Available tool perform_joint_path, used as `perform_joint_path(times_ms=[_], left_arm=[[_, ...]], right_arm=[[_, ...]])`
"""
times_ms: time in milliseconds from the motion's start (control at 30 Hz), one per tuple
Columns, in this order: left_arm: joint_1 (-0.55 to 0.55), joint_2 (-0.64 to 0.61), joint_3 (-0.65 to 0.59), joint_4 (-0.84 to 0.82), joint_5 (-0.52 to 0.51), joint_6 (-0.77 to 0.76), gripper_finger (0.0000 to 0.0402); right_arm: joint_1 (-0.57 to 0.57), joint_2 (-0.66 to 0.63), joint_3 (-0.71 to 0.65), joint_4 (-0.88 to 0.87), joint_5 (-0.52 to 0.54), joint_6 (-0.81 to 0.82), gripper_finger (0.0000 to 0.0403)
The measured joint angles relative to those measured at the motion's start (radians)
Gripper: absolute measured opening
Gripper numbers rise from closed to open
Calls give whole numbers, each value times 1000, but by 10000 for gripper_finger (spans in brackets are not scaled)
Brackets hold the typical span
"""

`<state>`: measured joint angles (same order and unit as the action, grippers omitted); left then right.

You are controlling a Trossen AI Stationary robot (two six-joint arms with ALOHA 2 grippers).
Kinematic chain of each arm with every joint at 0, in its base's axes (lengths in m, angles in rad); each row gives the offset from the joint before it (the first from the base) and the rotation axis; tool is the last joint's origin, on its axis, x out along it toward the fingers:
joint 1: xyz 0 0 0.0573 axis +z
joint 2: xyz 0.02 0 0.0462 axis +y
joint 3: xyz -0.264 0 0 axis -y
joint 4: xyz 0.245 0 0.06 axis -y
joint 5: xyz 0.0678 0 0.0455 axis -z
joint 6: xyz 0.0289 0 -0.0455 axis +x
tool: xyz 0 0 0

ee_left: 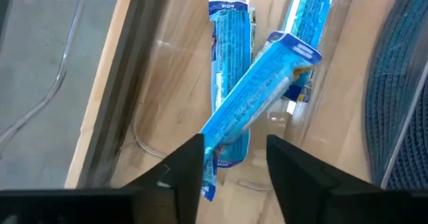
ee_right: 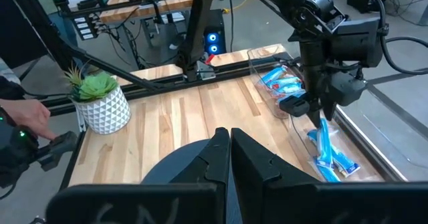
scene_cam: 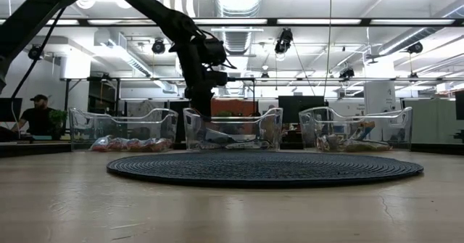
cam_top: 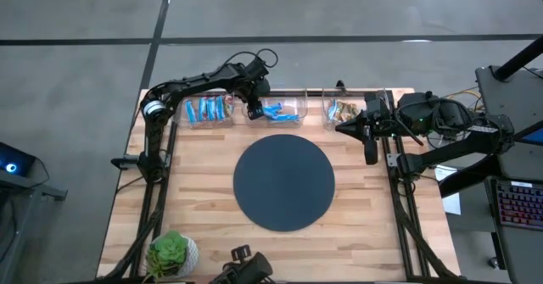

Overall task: Pick and place Granola Bars by type
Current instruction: Return to Home Position

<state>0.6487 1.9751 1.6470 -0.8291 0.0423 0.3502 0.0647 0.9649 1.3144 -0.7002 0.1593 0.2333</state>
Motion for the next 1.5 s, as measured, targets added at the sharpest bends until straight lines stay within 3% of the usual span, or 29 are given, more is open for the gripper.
perform_joint_path(times_ms=[200,867,1000,1267,1500], left_arm=[[-2,0,0,-2,-5,-1,170],[-2,0,0,-18,-19,11,169],[-2,0,6,-35,-23,15,137],[-2,0,59,-54,-40,28,10],[-4,0,84,-75,-41,23,1]], right_arm=[[0,0,0,0,0,0,8],[1,0,0,0,0,0,8],[1,0,0,0,0,0,8],[0,0,0,0,0,0,8],[0,0,0,0,-1,2,8]])
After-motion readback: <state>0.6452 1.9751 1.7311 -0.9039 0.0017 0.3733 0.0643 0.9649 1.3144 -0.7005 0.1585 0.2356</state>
